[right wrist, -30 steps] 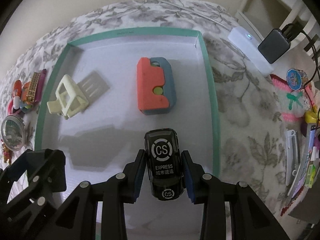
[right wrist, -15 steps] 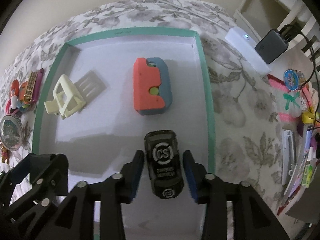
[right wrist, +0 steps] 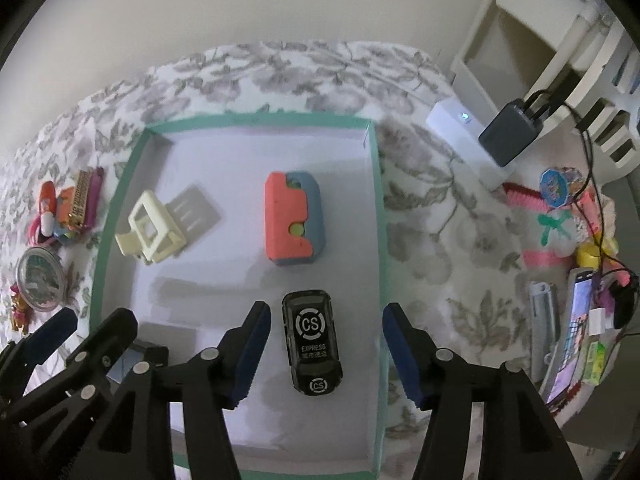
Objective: Organize rigid objects
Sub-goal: 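Lower and release the charger with left while right releases the toy car in the tray, then move both open grippers back toward the pink dog figure and jar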
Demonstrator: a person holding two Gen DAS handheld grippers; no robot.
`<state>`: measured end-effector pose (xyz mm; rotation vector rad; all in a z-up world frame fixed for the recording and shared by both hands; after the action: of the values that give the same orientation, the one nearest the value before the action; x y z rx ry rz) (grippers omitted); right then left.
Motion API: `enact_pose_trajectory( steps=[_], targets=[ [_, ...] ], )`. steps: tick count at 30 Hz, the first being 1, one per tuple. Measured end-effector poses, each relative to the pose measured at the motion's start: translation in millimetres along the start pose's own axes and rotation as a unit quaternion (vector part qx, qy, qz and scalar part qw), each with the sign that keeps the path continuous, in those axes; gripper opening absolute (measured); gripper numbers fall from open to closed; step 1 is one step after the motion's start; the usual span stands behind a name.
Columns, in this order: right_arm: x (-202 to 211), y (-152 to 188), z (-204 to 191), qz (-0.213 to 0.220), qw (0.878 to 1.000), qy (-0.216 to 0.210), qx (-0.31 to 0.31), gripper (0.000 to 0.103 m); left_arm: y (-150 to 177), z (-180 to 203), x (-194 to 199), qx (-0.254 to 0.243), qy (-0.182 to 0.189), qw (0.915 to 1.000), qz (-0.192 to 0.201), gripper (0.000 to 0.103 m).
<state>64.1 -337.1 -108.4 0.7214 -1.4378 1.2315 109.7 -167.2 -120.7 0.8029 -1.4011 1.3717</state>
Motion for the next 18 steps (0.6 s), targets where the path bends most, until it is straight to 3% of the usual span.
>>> enact_pose_trajectory(
  steps=[5,8,11,14,16,18],
  targets=[
    [19.5,-5.4,1.9,0.023,1.000,-0.003,-0.003,0.063,-6.6,-8.9,9.4,0.015,0.000,0.9998,0.015,0.075],
    [23.5,-10.9,1.7,0.035,0.999,-0.001,-0.004,0.068,-9.7,-17.5,13.3,0.028,-0.006,0.9993,0.022,0.087],
    [25.3,-12.9,-1.7,0.038,0.999,-0.006,0.000,0.069,-14.2,-31.5,16.1,0.042,-0.021,0.9983,0.034,0.087],
    [26.0,-14.6,-6.4,0.046,0.999,-0.005,0.005,0.076,-19.2,-48.3,19.2,0.058,-0.041,0.9964,0.047,0.089],
    [28.0,-16.9,-8.5,0.056,0.998,-0.006,0.007,0.076,-21.3,-59.4,21.1,0.070,-0.052,0.9947,0.054,0.098],
    [30.6,-19.5,-10.0,0.066,0.998,-0.011,0.004,0.083,-22.7,-67.6,23.3,0.080,-0.058,0.9933,0.059,0.100]
  ],
)
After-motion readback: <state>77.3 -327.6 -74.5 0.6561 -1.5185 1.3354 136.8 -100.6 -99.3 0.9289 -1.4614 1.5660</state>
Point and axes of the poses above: each gripper's, at about its wrist camera, not at the fingertips, and x roughly against the way its jaws point, z to its right, y to its underside, the point moved 10 cm from there along -x, roughly the way its jaws point, and after that the axes turned 1 degree about -y, right-handed, at the moved point
